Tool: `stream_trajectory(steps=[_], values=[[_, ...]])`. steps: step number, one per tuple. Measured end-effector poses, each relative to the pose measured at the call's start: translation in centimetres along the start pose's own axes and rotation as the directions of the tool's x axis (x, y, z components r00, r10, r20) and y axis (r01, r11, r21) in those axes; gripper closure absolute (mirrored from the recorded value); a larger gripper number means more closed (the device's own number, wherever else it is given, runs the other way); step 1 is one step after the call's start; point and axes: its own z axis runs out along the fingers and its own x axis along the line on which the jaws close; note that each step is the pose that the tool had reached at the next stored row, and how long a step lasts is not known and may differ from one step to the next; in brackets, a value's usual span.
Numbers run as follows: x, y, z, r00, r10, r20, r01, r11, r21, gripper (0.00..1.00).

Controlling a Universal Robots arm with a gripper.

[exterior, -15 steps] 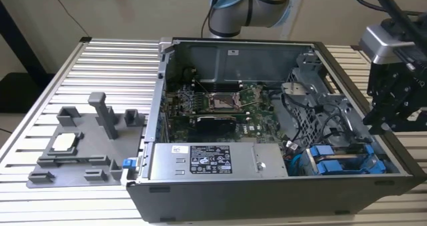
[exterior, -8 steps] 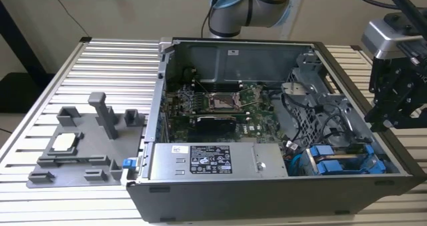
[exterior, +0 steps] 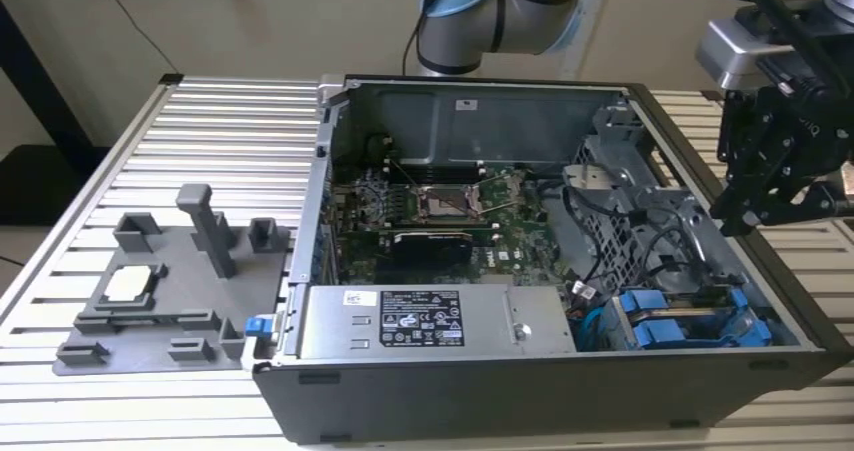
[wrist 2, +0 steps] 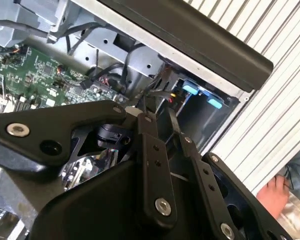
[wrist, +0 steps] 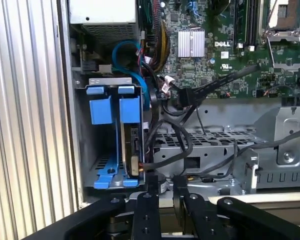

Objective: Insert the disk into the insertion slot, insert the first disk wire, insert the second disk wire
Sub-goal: 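Insert the first disk wire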

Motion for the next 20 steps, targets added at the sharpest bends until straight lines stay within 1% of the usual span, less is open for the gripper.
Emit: stream_trajectory(steps=[3, 5, 7, 12, 15, 17, 20], values=[[-1.06, 0.12, 0.06, 1.0000, 0.000, -0.0001, 0.000, 1.0000, 0.0000, 0.73], [-1.19, 0.35, 0.05, 1.0000, 0.000, 0.0001, 0.000, 1.0000, 0.0001, 0.73], [-1.17, 1.00, -0.02, 1.0000, 0.000, -0.0003, 0.000, 1.0000, 0.0001, 0.73], [-1.10, 3.18, -0.24, 1.0000, 0.000, -0.0004, 0.000, 1.0000, 0.0005, 0.73], [-1.06, 4.38, -0.37, 1.0000, -0.001, -0.0013, 0.001, 1.0000, 0.0004, 0.73], [-1.04, 5.08, -0.44, 1.0000, -0.002, -0.0025, 0.002, 1.0000, 0.0004, 0.73], [-1.01, 5.93, -0.52, 1.0000, -0.008, -0.0055, 0.008, 1.0000, 0.0002, 0.73]])
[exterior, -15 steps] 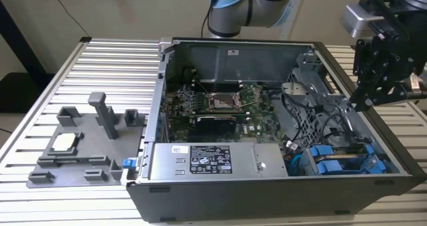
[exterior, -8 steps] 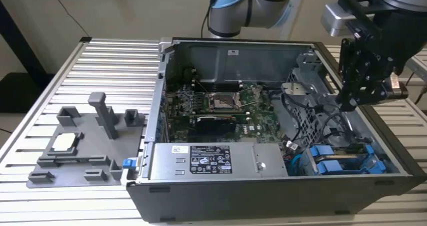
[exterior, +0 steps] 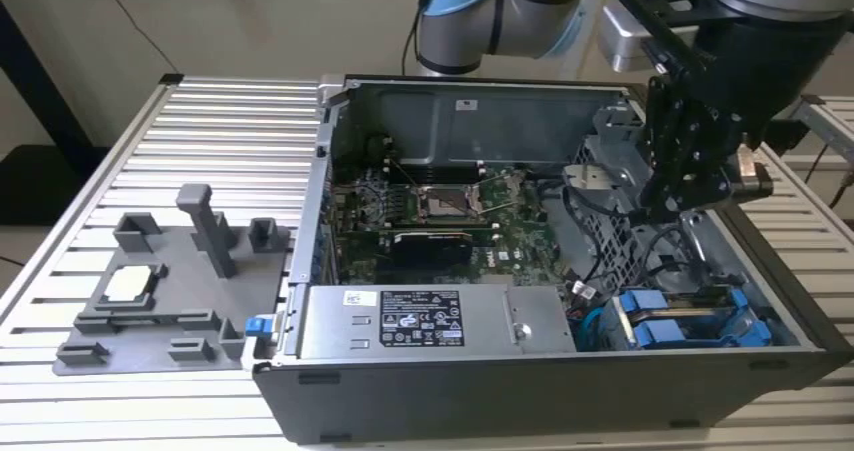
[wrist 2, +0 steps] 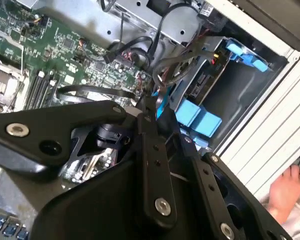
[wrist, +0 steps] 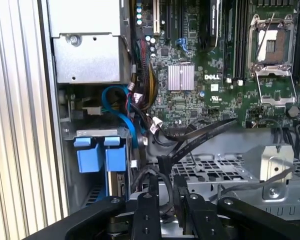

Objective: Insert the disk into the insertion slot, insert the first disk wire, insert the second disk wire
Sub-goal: 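Insert the first disk wire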

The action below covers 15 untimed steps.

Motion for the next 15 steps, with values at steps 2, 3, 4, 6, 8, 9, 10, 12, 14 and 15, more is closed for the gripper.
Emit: stream_trajectory(steps=[2, 3, 4, 6, 8, 9, 10, 12, 14, 15], values=[[0.01, 0.46, -0.04, 1.0000, -0.005, -0.0019, 0.005, 1.0000, -0.0001, 0.73], [0.01, 0.67, -0.07, 1.0000, -0.007, -0.0033, 0.007, 1.0000, -0.0002, 0.73], [0.02, 0.88, -0.09, 0.9999, -0.010, -0.0045, 0.010, 0.9999, -0.0003, 0.73], [0.03, 1.22, -0.12, 0.9998, -0.019, -0.0095, 0.019, 0.9998, -0.0006, 0.73], [0.03, 1.47, -0.08, 0.9993, -0.033, -0.0156, 0.033, 0.9994, -0.0012, 0.73], [0.03, 1.56, -0.05, 0.9990, -0.041, -0.0184, 0.041, 0.9991, -0.0015, 0.73], [0.03, 1.66, -0.03, 0.9985, -0.049, -0.0219, 0.049, 0.9988, -0.0019, 0.73], [0.02, 1.80, 0.12, 0.9977, -0.064, -0.0251, 0.064, 0.9980, -0.0025, 0.73], [-0.02, 1.92, 0.28, 0.9966, -0.077, -0.0272, 0.077, 0.9970, -0.0030, 0.73], [-0.04, 1.99, 0.35, 0.9960, -0.085, -0.0294, 0.084, 0.9964, -0.0033, 0.73]])
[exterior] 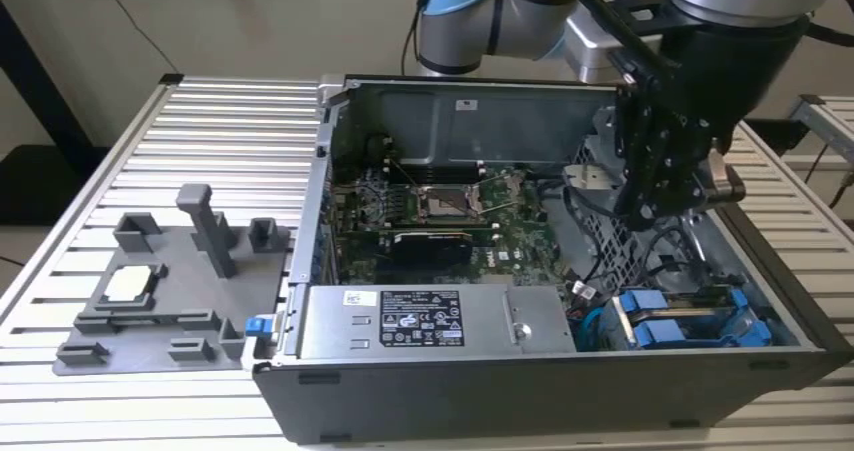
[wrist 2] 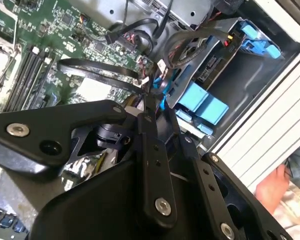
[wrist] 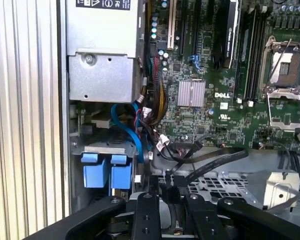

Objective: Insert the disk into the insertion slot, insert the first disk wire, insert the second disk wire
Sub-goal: 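Insert the first disk wire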

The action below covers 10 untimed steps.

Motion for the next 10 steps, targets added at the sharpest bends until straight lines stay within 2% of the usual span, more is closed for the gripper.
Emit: stream_trajectory(steps=[3, 6, 10], values=[[-0.06, 0.14, 0.07, 0.9998, -0.017, -0.0051, 0.017, 0.9998, 0.0036, 0.73], [-0.08, 0.40, 0.05, 0.9998, -0.018, -0.0101, 0.018, 0.9997, 0.0173, 0.73], [-0.15, 0.57, 0.04, 0.9994, -0.020, -0.0291, 0.021, 0.9988, 0.0441, 0.73]])
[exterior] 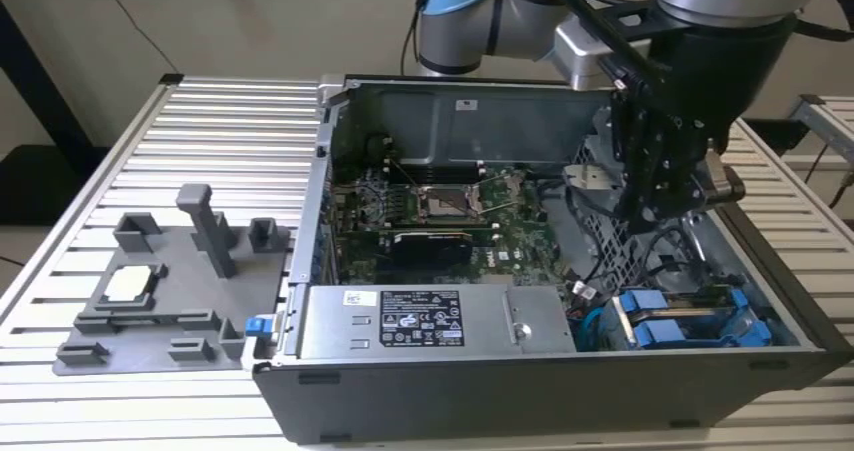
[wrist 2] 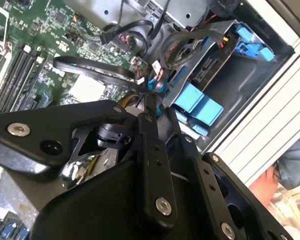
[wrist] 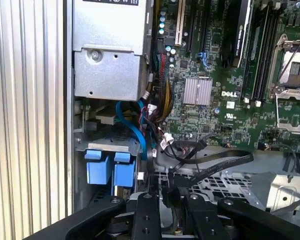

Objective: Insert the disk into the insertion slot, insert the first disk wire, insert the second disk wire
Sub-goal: 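Insert the first disk wire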

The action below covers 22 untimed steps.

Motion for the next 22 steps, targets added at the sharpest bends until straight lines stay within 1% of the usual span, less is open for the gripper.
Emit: stream_trajectory(steps=[2, 4, 11, 12, 13, 22], values=[[-0.05, 0.07, -0.01, 1.0000, -0.001, -0.0092, 0.001, 1.0000, 0.0088, 0.73], [-0.09, 0.09, -0.01, 1.0000, -0.001, -0.0099, 0.001, 0.9999, 0.0117, 0.73], [-0.11, 0.10, -0.01, 1.0000, -0.001, -0.0099, 0.001, 0.9999, 0.0118, 0.73], [-0.12, 0.10, -0.01, 1.0000, -0.001, -0.0099, 0.001, 0.9999, 0.0117, 0.75], [-0.12, 0.09, -0.01, 1.0000, -0.001, -0.0099, 0.001, 0.9999, 0.0118, 0.82], [-0.14, 0.09, -0.01, 1.0000, -0.001, -0.0099, 0.001, 0.9999, 0.0117, 0.84]])
